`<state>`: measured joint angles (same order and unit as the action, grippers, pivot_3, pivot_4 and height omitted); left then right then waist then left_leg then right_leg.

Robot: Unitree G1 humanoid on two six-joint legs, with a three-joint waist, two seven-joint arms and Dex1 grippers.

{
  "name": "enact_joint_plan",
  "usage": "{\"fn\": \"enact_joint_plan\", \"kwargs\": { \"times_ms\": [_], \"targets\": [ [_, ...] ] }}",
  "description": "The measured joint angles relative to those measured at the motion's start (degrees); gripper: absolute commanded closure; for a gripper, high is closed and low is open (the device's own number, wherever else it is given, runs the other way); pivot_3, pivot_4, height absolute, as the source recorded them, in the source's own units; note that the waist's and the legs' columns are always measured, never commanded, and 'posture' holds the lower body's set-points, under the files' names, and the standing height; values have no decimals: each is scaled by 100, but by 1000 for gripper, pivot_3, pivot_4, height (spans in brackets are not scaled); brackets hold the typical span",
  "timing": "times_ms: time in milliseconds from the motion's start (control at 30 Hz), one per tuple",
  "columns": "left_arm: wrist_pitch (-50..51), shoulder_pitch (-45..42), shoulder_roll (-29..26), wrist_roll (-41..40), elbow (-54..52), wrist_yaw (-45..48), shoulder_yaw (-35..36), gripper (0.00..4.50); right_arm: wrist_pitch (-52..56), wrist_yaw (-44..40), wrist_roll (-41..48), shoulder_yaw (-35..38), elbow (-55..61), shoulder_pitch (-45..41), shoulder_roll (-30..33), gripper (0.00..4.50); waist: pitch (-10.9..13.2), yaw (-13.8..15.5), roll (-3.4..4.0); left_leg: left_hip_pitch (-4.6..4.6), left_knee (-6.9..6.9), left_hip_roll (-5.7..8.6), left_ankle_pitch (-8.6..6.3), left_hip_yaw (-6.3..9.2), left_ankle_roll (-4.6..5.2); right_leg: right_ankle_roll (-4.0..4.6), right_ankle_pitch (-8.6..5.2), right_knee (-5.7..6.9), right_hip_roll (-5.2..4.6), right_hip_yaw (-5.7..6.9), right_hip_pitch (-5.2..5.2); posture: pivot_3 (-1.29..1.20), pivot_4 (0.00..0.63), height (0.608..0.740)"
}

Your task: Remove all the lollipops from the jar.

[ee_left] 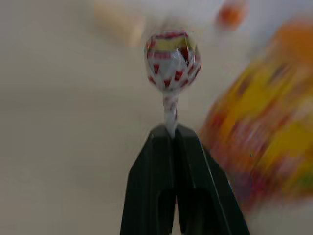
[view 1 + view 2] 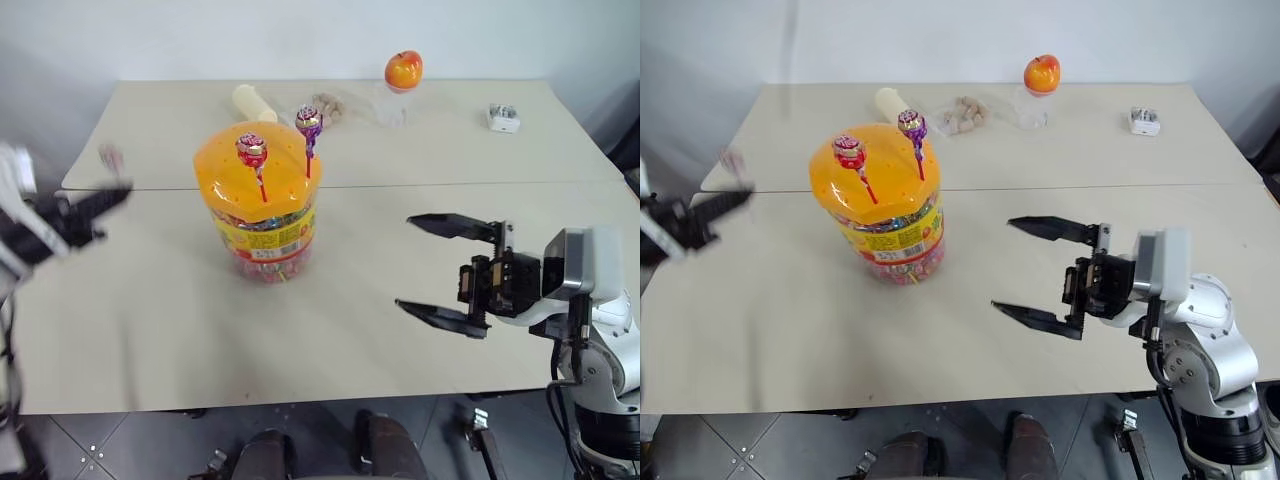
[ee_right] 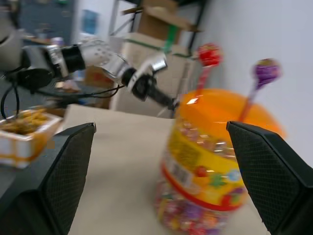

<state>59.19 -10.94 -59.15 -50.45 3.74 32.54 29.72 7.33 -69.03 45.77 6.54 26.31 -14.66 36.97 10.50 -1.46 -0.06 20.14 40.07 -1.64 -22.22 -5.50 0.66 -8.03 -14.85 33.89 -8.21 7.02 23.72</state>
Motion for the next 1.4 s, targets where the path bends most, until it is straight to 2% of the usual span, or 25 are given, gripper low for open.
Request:
{"fn": "enact_joint_plan", "kwargs": {
  "times_ms": [133, 333, 433, 567, 667, 833, 933, 1033, 1133, 1300, 1400],
  "targets": [
    [630, 1264, -266, 157, -690, 149, 227, 4462, -122, -634, -173, -209, -211, 45, 91, 0, 1, 80, -12, 1, 3, -1, -2, 0, -3, 2, -1, -9, -1, -3, -3, 0, 150, 740],
    [671, 2147, 131, 536, -1533, -142, 561, 4462, -183, -997, -288, -387, -357, 229, 133, 0, 3, 146, -7, -5, 3, -8, 3, -1, -16, 20, -11, 6, 2, -3, -1, 0, 150, 740],
    [561, 2171, 196, 655, -1571, -130, 580, 3810, -203, -1001, -343, -375, -404, 297, 133, 0, 3, 143, -7, -6, 4, -8, 4, -4, -18, 24, -13, 5, 2, -7, 0, 0, 150, 740],
    [179, 2174, 256, 781, -1519, 202, 641, 2641, -216, -774, -421, -271, -483, 418, 99, 0, 3, 140, -7, -3, 3, -9, 4, -8, -19, 26, -13, 10, 2, -7, 10, 0, 150, 740],
    [-333, 2096, 158, 817, -1215, 921, 663, 1721, -78, -296, -370, -72, -666, 245, -52, 0, 3, 135, -7, -1, 3, -9, 4, -19, -19, 28, -15, 15, 2, -7, 16, 0, 150, 740],
    [-1553, 1651, 191, 736, -903, 2342, 896, 253, 830, 935, -176, -60, -697, -663, -288, 0, 2, 121, -8, 7, 3, -16, 3, -57, -23, 45, -24, 53, -4, -10, 61, 0, 150, 740],
    [-1826, 983, 572, 62, -996, 2784, 1248, 253, 1418, 1819, -444, -317, -833, -1382, -539, 0, 0, 118, -11, 9, 5, -15, 2, -71, -26, 52, -27, 98, -15, -9, 90, 0, 150, 740],
    [-1627, 243, 1213, -1135, -1526, 2398, 1308, 253, 1782, 2730, -866, -731, -1169, -2415, -1234, 0, 0, 58, -11, 8, 13, -15, 6, -67, -31, 54, -28, 124, -21, -11, 96, 0, 150, 740],
    [-1529, 31, 1624, -1836, -2000, 1933, 1263, 253, 1912, 3185, -1144, -909, -1393, -2872, -1611, 0, -1, -8, -12, 8, 10, -6, 6, -46, -31, 54, -28, 143, -28, 2, 94, 0, 150, 740],
    [-1607, 7, 2035, -2122, -2196, 1528, 996, 253, 1918, 3366, -1421, -1127, -1626, -3028, -1996, 0, -1, -36, -14, 11, 11, 0, 5, -43, -29, 54, -28, 141, -30, 10, 94, 0, 150, 740],
    [-1682, 8, 2036, -2131, -2195, 1499, 976, 230, 1930, 3297, -1418, -1132, -1624, -3091, -2019, 589, -1, -37, -14, 10, 14, -2, 5, -46, -29, 54, -28, 138, -28, 8, 92, 0, 150, 740]
  ]
}}
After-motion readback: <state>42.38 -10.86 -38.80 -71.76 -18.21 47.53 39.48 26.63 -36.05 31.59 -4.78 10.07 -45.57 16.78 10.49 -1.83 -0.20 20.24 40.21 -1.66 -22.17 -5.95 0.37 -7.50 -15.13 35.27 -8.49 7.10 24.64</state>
